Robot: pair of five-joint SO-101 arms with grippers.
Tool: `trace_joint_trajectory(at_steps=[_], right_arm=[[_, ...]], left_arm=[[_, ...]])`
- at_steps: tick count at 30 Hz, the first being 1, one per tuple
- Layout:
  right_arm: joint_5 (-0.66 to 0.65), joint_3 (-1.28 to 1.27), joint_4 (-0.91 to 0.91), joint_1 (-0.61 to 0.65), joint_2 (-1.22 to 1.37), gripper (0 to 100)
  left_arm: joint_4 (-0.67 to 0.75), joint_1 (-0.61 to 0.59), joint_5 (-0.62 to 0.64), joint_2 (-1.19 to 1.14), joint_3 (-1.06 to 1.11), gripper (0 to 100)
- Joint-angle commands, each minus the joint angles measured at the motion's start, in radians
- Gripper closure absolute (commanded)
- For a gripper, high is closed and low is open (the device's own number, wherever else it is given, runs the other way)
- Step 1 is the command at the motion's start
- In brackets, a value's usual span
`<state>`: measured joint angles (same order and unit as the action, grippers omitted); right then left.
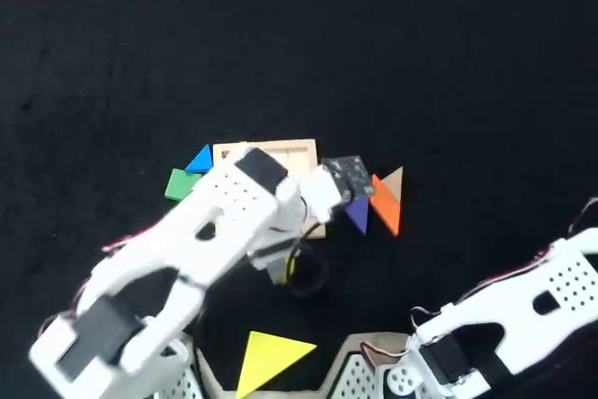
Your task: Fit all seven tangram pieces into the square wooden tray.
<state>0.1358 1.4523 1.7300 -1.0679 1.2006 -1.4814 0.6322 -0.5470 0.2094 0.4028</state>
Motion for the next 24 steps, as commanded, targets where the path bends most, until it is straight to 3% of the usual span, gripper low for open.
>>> trace_joint_trajectory(at_steps=[1, 4, 9, 14, 20, 24], right_arm=[[-0.017, 0.035, 0.037, 0.023, -0.143, 93.0], [-0.020, -0.033, 0.035, 0.021, -0.163, 92.9], [-0.020, -0.070, 0.029, 0.029, -0.148, 92.9], [-0.020, -0.070, 0.028, 0.052, -0.131, 93.0], [-0.018, -0.076, -0.020, 0.048, -0.120, 93.1], [-0.018, -0.068, -0.025, 0.063, -0.088, 93.1]], left_arm=[[-0.040, 0.105, 0.064, 0.209, -0.008, 73], [0.009, 0.194, 0.127, 0.315, 0.131, 73], [0.074, 0.340, 0.230, 0.299, 0.331, 73], [0.071, 0.433, 0.298, 0.255, 0.346, 75], [0.114, 0.567, 0.420, 0.242, 0.291, 95], [0.190, 0.622, 0.519, 0.239, 0.302, 94]])
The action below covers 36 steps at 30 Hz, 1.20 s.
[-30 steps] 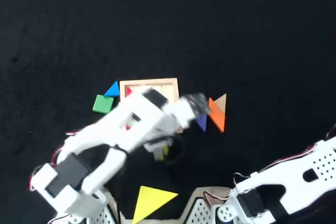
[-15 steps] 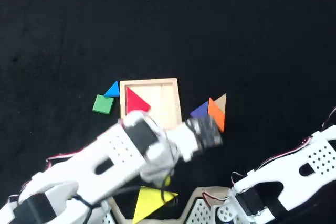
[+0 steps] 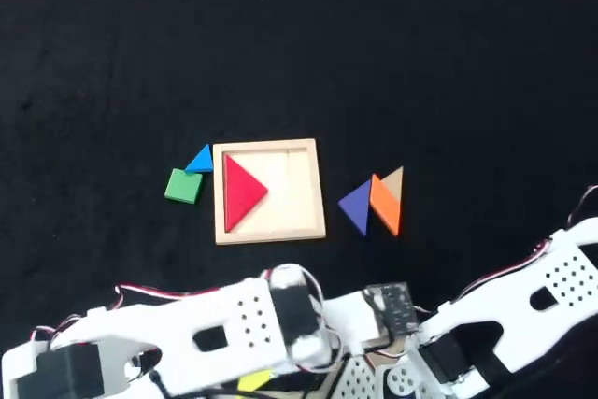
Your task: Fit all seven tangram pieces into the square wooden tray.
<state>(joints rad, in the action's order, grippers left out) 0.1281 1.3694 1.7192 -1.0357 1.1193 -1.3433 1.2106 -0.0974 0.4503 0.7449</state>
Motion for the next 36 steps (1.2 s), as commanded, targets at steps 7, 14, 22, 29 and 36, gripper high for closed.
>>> trace_joint_trajectory(at_steps=[7, 14, 22, 29, 36], right_arm=[[-0.011, 0.016, -0.025, 0.026, 0.013, 93.1], [-0.012, 0.071, -0.046, 0.014, 0.021, 93.0], [-0.011, -0.028, -0.164, -0.026, 0.021, 92.8], [-0.011, -0.070, -0.181, -0.018, 0.021, 92.8], [-0.011, -0.070, -0.181, -0.017, 0.021, 92.8]], left_arm=[[0.091, 0.059, 0.081, -0.150, -0.036, 94], [0.106, 0.090, 0.083, -0.235, -0.030, 94], [0.106, 0.205, 0.144, -0.241, -0.030, 85], [0.104, 0.018, 0.176, -0.233, 0.001, 73], [0.164, -0.114, 0.071, -0.232, 0.099, 73]])
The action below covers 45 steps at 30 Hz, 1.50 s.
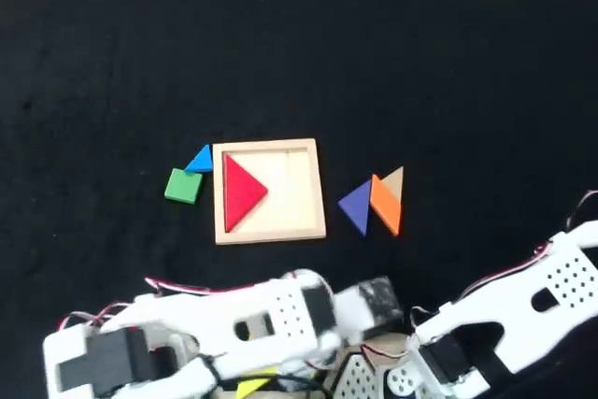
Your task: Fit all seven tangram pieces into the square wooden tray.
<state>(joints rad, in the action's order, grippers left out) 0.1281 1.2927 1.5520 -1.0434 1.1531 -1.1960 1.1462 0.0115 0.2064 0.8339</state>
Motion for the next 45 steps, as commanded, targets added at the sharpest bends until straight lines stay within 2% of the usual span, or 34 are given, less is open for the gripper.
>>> trace_joint_trajectory(at_steps=[1, 7, 14, 17, 22, 26, 29, 33, 36, 39, 45], right_arm=[[-0.009, 0.007, -0.014, -0.009, -0.013, 92.8], [-0.011, 0.007, -0.012, 0.014, -0.018, 92.8], [-0.011, 0.008, -0.012, 0.017, -0.019, 92.8], [-0.011, 0.008, -0.012, 0.017, -0.019, 92.8], [-0.011, 0.008, -0.012, 0.017, -0.021, 92.8], [-0.011, 0.016, 0.002, 0.018, -0.022, 92.8], [-0.012, 0.079, 0.069, 0.055, -0.036, 92.8], [-0.048, 0.237, 0.215, 0.149, -0.074, 93.1], [-0.124, 0.248, 0.218, 0.226, -0.133, 93.4], [-0.143, 0.107, 0.218, 0.278, -0.269, 98.9], [-0.147, -0.337, 0.215, 0.443, -0.737, 97.9]], left_arm=[[0.020, -0.058, -0.051, 0.012, 0.015, 73], [0.114, -0.130, -0.110, 0.012, 0.048, 73], [0.127, -0.251, -0.232, 0.003, 0.042, 73], [0.120, -0.355, -0.330, 0.011, 0.033, 73], [0.120, -0.619, -0.520, 0.003, -0.054, 73], [0.118, -0.769, -0.594, 0.012, -0.142, 73], [0.078, -0.819, -0.592, 0.015, -0.243, 73], [-0.137, -0.820, -0.546, 0.101, -0.489, 73], [-0.255, -0.829, -0.465, 0.210, -0.667, 73], [-0.301, -0.886, -0.404, 0.325, -0.771, 73], [-0.305, -1.061, -0.241, 0.489, -0.783, 76]])
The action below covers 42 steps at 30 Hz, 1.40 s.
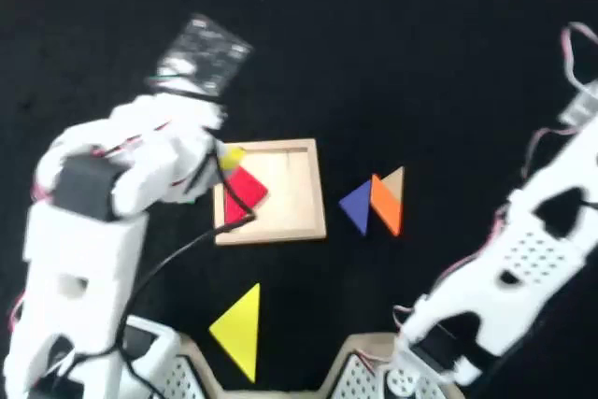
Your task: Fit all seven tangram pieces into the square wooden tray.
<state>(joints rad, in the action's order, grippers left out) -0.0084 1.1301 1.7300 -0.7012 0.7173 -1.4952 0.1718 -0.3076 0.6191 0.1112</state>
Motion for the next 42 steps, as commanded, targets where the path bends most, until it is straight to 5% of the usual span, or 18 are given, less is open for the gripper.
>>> trace_joint_trajectory(at_steps=[1, 8, 16, 24, 30, 42], right_arm=[[-0.012, -0.237, 0.035, 0.137, -0.378, 97.8], [-0.046, -0.621, 0.034, 0.336, -0.742, 97.8], [-0.114, -1.138, -0.028, 0.543, -1.055, 98.5], [-0.184, -1.914, -0.494, 0.595, -1.392, 98.8], [-0.181, -2.130, -0.638, 0.600, -1.508, 98.7], [-0.186, -2.649, -1.243, 0.614, -1.609, 98.6]], left_arm=[[-0.006, -0.127, 0.103, 0.100, -0.061, 77], [-0.098, -0.309, 0.196, 0.215, 0.022, 79], [-0.129, -0.033, 0.193, 0.413, 0.538, 79], [0.098, -0.211, 0.121, 0.680, 0.791, 79], [0.287, -0.297, 0.184, 0.686, 1.007, 79], [0.307, -0.274, 0.236, 0.686, 1.084, 79]])
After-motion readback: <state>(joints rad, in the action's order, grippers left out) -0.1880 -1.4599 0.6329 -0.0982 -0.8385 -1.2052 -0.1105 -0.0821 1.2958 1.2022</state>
